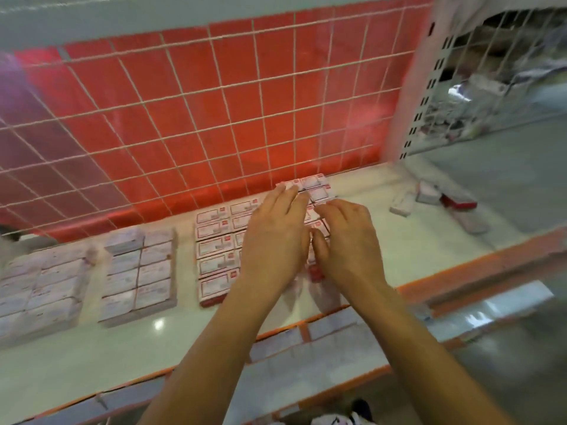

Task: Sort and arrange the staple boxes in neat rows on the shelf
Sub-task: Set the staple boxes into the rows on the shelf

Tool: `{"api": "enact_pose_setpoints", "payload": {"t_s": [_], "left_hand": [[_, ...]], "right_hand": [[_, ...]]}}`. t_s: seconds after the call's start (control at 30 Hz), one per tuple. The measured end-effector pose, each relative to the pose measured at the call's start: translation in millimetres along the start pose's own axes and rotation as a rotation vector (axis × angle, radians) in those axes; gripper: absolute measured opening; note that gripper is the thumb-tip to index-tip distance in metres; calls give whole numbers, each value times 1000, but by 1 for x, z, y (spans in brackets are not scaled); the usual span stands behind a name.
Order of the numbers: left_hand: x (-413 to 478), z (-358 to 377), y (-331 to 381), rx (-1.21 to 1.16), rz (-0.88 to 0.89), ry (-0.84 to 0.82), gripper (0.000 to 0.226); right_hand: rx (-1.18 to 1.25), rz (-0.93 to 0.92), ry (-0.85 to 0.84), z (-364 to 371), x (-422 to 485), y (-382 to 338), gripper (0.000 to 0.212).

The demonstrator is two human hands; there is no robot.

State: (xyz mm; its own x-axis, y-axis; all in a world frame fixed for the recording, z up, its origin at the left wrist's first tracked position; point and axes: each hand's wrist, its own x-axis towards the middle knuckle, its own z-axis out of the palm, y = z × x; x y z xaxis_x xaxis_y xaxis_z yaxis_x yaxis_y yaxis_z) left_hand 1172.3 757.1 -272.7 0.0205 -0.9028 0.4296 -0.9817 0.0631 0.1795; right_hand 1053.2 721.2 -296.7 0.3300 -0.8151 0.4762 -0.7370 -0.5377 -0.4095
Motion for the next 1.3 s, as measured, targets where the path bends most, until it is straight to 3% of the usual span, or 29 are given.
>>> {"api": "enact_pose_setpoints", "payload": {"t_s": [0.13, 0.3, 0.5, 0.63, 0.77, 0.93, 1.3], "left_hand": [[32, 34, 54, 2, 51, -41, 56], [67, 65, 109, -52, 25, -242, 53], [102, 106, 150, -20, -115, -378, 43], [120, 131, 163, -12, -257, -433, 48], [129, 152, 166, 34, -381, -482, 58], [136, 160, 162, 19, -402, -491, 50], [128, 143, 153, -139, -443, -379, 39]], "right_hand": [[-11, 44, 20, -20, 3, 62, 32], [-24, 112, -7, -30, 9, 136, 33], [-41, 331, -55, -40, 27, 216, 31], [-106, 431, -32, -39, 39, 259, 28], [-142, 507, -43, -36, 44, 275, 41], [-119, 601, -76, -37, 42, 276, 49], [404, 621, 145, -63, 31, 261, 41]]}}
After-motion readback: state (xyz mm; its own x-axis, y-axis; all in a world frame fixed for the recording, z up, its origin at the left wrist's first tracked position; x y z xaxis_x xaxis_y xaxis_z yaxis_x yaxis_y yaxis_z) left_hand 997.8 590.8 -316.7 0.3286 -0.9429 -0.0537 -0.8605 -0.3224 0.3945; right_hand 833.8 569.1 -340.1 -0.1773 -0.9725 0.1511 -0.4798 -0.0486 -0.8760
